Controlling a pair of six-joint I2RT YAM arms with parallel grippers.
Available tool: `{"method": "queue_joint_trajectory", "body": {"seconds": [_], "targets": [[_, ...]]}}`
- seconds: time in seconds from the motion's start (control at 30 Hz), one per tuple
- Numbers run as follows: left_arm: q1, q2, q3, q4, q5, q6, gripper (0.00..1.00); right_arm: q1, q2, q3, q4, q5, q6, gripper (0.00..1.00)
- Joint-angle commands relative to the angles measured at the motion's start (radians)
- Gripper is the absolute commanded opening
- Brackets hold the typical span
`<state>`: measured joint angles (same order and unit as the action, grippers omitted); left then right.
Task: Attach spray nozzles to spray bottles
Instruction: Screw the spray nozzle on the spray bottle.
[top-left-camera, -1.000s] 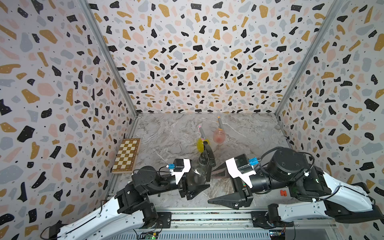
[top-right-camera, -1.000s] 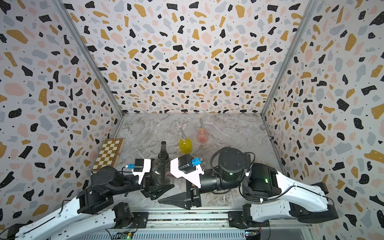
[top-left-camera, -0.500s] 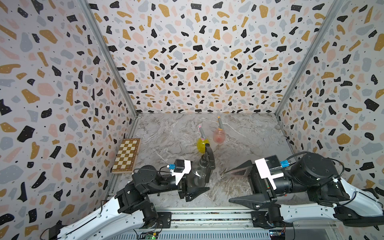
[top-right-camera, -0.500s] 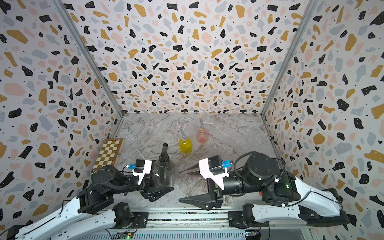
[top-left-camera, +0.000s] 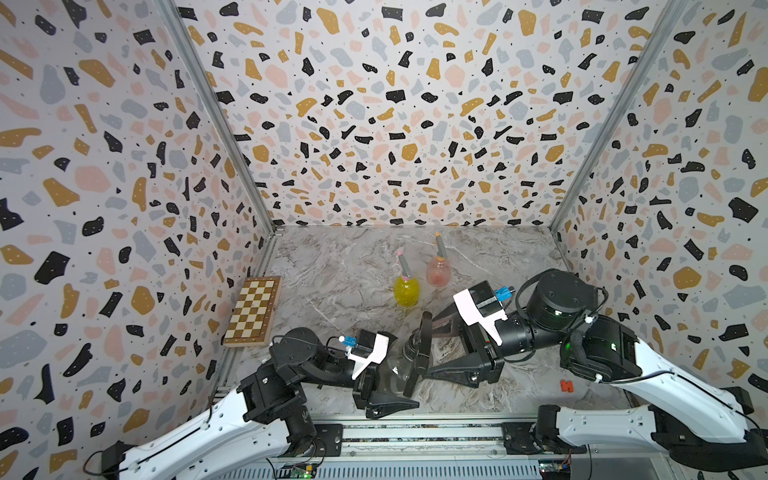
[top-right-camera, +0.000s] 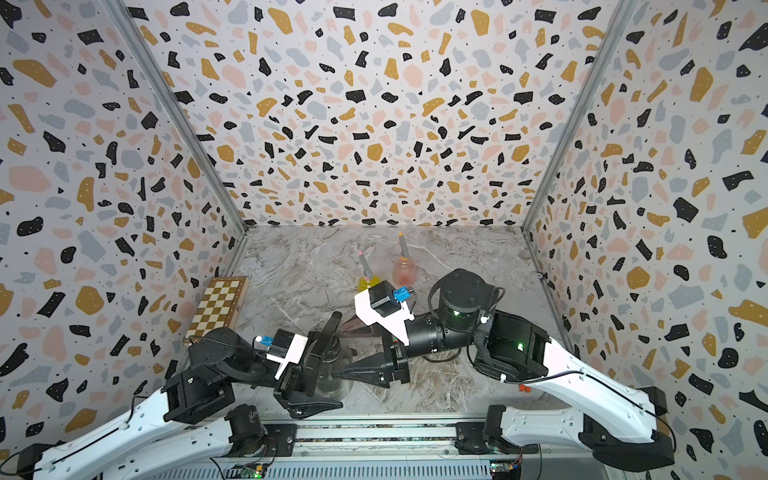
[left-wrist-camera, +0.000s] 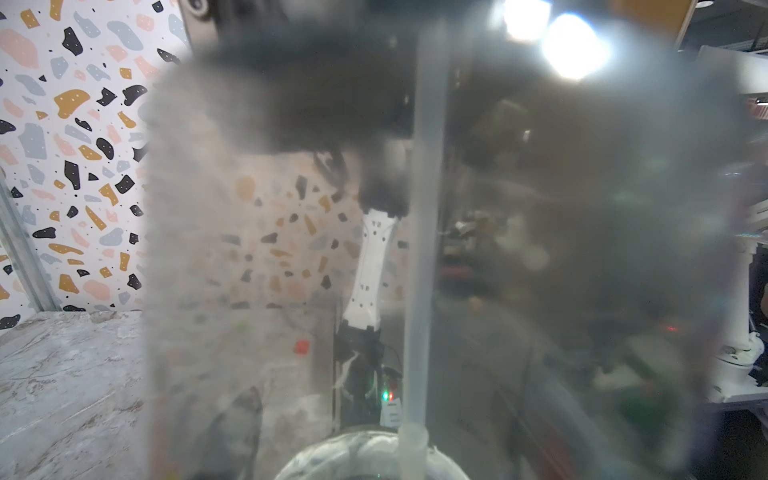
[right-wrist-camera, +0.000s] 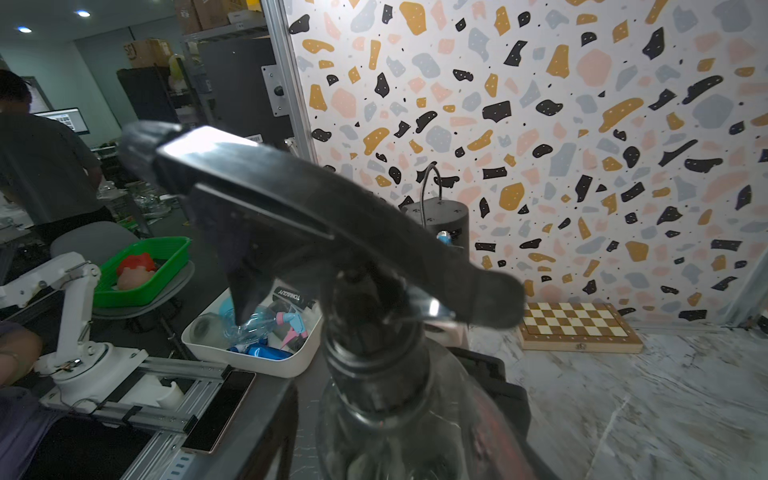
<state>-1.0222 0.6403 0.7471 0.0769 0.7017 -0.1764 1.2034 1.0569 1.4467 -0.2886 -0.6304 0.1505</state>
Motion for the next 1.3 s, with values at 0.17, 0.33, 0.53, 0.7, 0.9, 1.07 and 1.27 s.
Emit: {"method": "queue_joint_trajectory", "body": {"seconds": [0.17, 0.33, 0.53, 0.7, 0.9, 1.07, 1.27], "targets": [[0.004, 0.015, 0.013, 0.069, 0.016, -0.008, 0.00, -0.003, -0.003, 0.059, 0.083, -0.079, 0.036, 0.55], [0.003, 0.018, 0.013, 0.073, 0.003, -0.010, 0.00, -0.002, 0.009, 0.064, 0.073, -0.072, 0.044, 0.47], [0.004, 0.024, 0.021, 0.057, -0.025, -0.007, 0.00, -0.001, 0.017, 0.063, 0.069, -0.053, 0.061, 0.32], [0.004, 0.011, 0.022, 0.038, -0.142, 0.002, 0.00, 0.027, 0.027, 0.056, 0.051, 0.008, 0.085, 0.18], [0.004, 0.011, 0.012, 0.057, -0.407, 0.018, 0.00, 0.130, 0.074, 0.049, 0.021, 0.207, 0.150, 0.14], [0.003, 0.027, -0.010, 0.102, -0.573, 0.036, 0.00, 0.217, 0.130, 0.057, -0.002, 0.421, 0.243, 0.14], [0.004, 0.080, -0.012, 0.116, -0.705, 0.043, 0.00, 0.308, 0.246, 0.111, -0.075, 0.734, 0.367, 0.12]]}}
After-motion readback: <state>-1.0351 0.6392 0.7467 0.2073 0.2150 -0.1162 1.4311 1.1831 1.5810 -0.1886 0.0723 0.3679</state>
